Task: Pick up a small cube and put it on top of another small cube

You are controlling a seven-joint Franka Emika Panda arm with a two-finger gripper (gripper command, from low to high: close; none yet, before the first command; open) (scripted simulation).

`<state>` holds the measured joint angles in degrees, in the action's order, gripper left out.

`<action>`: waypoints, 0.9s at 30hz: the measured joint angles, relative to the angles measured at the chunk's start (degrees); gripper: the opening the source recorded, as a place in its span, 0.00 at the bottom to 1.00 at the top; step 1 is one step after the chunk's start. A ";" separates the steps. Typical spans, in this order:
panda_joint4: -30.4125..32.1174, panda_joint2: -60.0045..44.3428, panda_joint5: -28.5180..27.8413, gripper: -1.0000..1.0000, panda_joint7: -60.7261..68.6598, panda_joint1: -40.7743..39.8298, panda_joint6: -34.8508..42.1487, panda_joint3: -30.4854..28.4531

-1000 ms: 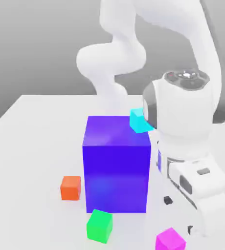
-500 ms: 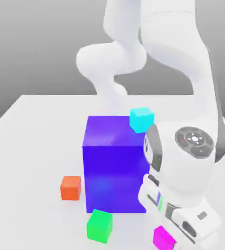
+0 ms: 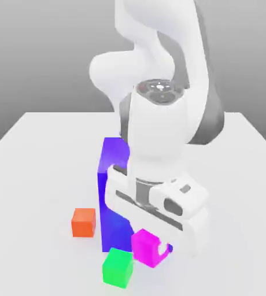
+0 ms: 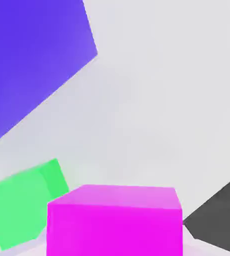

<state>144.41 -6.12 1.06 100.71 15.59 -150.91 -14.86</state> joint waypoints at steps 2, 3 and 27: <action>1.70 1.72 0.07 0.00 6.40 -1.98 0.22 -0.76; 2.58 2.57 0.22 0.00 9.77 -2.99 0.35 -1.06; 3.19 0.99 1.80 1.00 14.24 -4.43 -1.90 0.28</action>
<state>147.61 -5.13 2.86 114.96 11.16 -152.81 -14.59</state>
